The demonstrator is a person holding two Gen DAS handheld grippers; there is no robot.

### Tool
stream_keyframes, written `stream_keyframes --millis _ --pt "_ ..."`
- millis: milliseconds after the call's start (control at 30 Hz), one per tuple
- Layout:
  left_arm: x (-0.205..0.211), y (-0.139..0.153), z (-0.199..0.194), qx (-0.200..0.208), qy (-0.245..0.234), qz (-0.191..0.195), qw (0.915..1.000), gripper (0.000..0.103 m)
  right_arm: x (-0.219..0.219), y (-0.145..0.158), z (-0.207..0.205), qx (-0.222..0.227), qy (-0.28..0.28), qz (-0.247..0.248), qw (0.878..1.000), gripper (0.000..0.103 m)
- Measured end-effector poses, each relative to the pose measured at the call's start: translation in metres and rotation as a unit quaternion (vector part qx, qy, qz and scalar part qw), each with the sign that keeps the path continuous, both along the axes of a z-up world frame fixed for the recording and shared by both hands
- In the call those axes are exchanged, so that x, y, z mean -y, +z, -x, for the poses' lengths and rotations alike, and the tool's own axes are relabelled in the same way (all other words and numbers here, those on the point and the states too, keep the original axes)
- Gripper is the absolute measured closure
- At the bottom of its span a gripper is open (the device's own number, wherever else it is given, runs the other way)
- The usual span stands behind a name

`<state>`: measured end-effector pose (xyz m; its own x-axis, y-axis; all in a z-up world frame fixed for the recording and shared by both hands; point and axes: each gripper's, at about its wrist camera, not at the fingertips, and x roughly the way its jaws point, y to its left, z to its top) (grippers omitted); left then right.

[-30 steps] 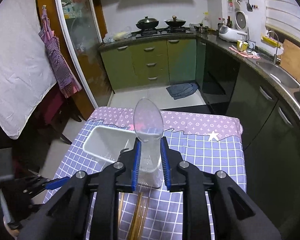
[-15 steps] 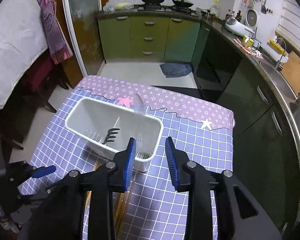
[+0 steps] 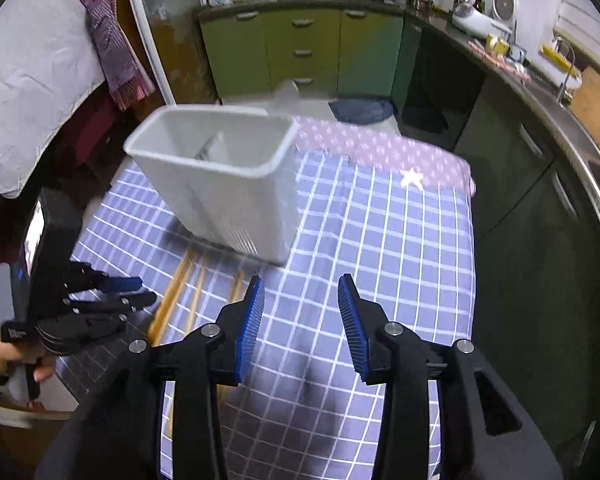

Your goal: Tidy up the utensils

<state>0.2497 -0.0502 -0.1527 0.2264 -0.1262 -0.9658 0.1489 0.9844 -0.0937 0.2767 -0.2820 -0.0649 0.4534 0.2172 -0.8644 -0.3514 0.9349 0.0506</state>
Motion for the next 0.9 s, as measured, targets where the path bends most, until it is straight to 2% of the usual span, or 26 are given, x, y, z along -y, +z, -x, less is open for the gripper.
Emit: stream_keyframes --millis 300,433,533,600,733,900 --pt "0.01 -0.016 -0.003 -0.026 0.004 -0.026 0.9993 0.083 0.011 -0.022 -0.001 -0.022 0.0 -0.015 1.0 0.064" --pt "0.015 -0.018 -0.006 -0.032 0.006 -0.021 0.9992 0.083 0.009 -0.025 0.0 -0.027 0.003 -0.015 1.0 0.063" --pt "0.018 -0.023 -0.007 -0.051 0.006 -0.011 0.9986 0.083 0.006 -0.028 0.002 -0.032 0.007 -0.013 0.999 0.063" --pt "0.022 -0.024 -0.007 -0.047 0.001 -0.025 0.9986 0.083 0.006 -0.03 0.004 -0.034 0.009 -0.011 0.999 0.062" --pt "0.02 -0.026 -0.008 -0.051 0.001 -0.041 0.9978 0.093 0.007 -0.035 0.007 -0.037 0.011 -0.002 0.999 0.062" --pt "0.018 -0.027 -0.01 -0.049 0.003 -0.047 0.9977 0.094 0.003 -0.051 0.009 -0.061 0.018 0.01 0.998 0.061"
